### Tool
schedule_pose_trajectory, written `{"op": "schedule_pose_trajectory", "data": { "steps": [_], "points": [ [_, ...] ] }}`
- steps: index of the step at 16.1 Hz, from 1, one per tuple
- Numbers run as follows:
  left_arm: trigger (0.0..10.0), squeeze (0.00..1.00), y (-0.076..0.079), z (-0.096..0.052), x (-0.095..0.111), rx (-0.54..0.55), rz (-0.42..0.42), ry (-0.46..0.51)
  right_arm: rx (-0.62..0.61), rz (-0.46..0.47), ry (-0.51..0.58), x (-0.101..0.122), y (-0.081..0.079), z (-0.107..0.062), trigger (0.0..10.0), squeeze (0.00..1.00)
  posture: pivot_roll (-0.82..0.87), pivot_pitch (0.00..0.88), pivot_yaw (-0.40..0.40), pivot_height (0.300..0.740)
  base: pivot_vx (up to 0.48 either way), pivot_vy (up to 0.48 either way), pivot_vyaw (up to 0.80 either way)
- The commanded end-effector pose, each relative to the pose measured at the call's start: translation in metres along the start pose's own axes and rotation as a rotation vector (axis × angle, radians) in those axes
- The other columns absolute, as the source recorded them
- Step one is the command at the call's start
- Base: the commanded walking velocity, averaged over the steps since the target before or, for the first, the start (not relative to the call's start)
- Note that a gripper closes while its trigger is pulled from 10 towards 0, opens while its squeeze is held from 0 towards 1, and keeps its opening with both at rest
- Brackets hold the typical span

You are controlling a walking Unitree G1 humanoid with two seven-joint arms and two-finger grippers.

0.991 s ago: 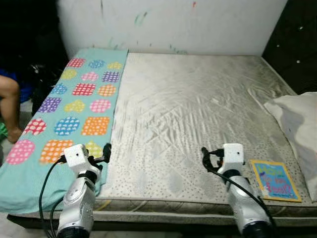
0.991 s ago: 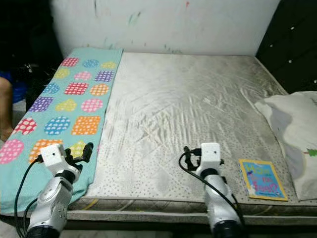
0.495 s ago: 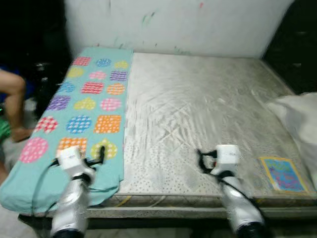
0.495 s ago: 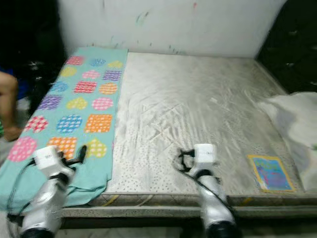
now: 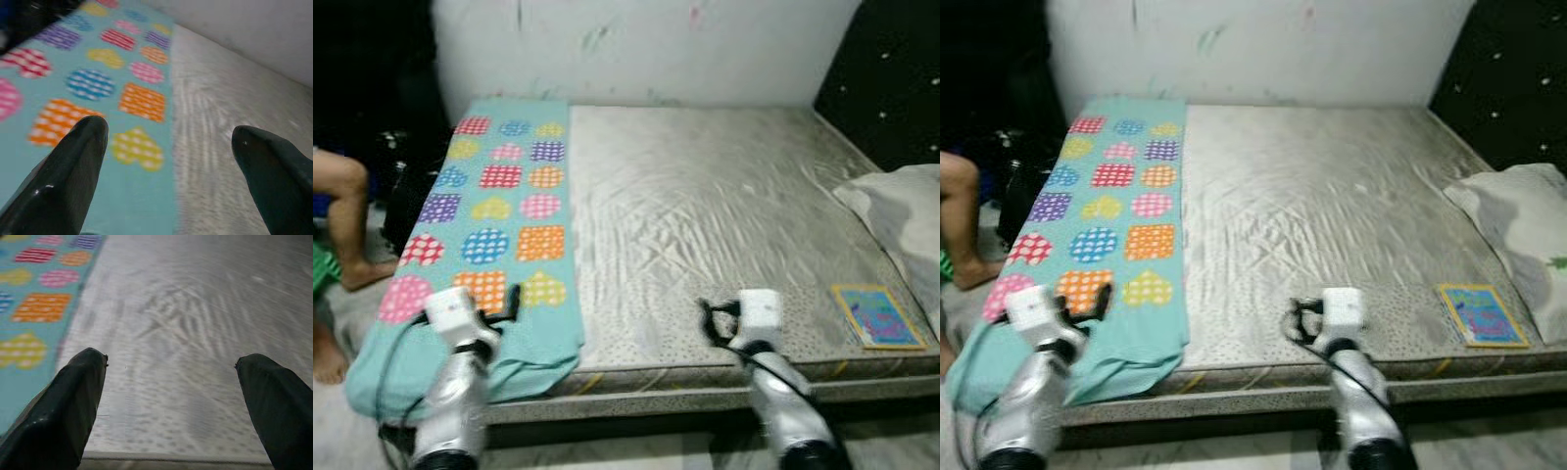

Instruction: Clean up the room

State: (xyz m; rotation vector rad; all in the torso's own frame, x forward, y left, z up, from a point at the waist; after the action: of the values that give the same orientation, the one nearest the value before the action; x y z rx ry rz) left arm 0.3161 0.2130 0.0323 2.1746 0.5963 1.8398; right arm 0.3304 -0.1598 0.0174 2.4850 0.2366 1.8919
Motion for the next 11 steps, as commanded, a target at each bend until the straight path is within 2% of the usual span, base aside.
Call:
{"op": "schedule_pose_trajectory", "data": {
  "steps": [1, 11],
  "points": [
    [10.0, 0.0, 0.0097, 0.0013, -0.0011, -0.027, -0.005, 0.002, -0.021, -0.014, -0.001, 0.0013, 0.01, -0.0001, 10.0, 0.0, -0.13, 0.0, -0.003, 0.74, 0.0, 0.0, 0.0],
    [10.0, 0.0, 0.0102, 0.0016, -0.0006, -0.034, -0.014, -0.001, -0.022, -0.01, -0.004, 0.0016, 0.0096, 0.0004, 10.0, 0.0, -0.13, 0.0, -0.002, 0.74, 0.347, 0.0, 0.0]
  ]
}}
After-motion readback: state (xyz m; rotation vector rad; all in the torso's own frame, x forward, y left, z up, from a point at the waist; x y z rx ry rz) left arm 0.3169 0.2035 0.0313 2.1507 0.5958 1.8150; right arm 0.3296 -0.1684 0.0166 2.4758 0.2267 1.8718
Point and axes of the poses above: a point about 5 cm out from each wrist's last joint towards the gripper, its own z axis pointing out of the wrist towards the gripper, its own x axis along the axis of the wrist's last joint, y = z × x, the point moved 4 cm from there along z, pointing out of the wrist towards the gripper, and after that the axes turned 6 degrees about -z, right-handed, at the moved point
